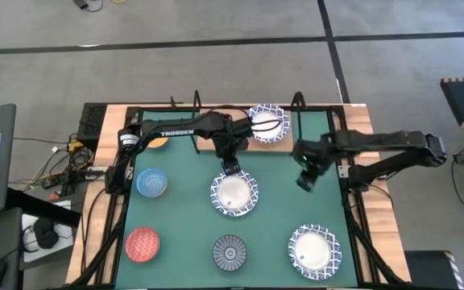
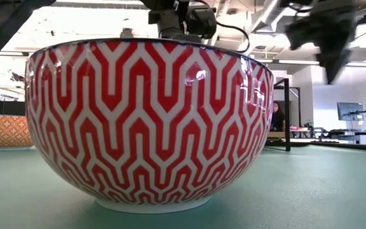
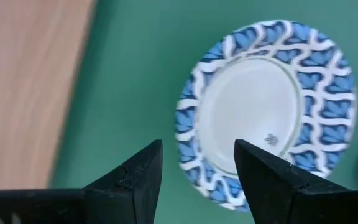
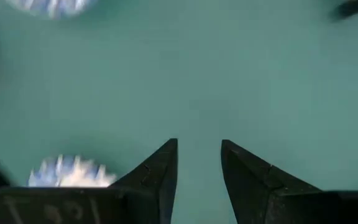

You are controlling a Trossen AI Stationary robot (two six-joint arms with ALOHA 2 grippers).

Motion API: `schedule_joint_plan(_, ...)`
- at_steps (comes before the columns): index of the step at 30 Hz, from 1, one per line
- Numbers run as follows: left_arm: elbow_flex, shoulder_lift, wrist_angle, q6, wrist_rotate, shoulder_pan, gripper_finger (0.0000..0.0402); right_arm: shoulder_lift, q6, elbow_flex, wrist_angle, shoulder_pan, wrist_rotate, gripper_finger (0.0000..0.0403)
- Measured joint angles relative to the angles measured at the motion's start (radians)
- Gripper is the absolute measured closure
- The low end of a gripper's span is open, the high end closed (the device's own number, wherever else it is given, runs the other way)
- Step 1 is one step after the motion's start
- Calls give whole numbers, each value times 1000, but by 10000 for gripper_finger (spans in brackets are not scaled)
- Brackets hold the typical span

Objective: Place and stack bowls onto a shelf
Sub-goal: Stack the bottom blue and white bowl on the blue and white bowl on the shelf

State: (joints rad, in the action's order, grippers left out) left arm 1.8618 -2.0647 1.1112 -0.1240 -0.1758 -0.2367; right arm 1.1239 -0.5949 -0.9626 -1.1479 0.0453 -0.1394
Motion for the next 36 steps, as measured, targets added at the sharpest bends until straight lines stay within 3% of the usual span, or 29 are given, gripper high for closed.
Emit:
schedule_joint_plan(6,0,0,-19,-23,-5,55,219,-98,16,142,71,-211,-55,220)
schedule_joint_plan(15,0,0,-110,-140,-4,126,219,-106,-57,298,312,-454,-98,152)
schedule_joint_plan(25,1,1,-173,-147,-3,147,219,-5,-138,432,551,-578,-98,172)
schedule_joint_plan(31,1,1,-158,-123,-3,147,219,63,-209,447,664,-627,-106,187)
schedule_joint_plan(36,1,1,-141,-100,-3,147,219,131,-270,447,689,-642,-102,232)
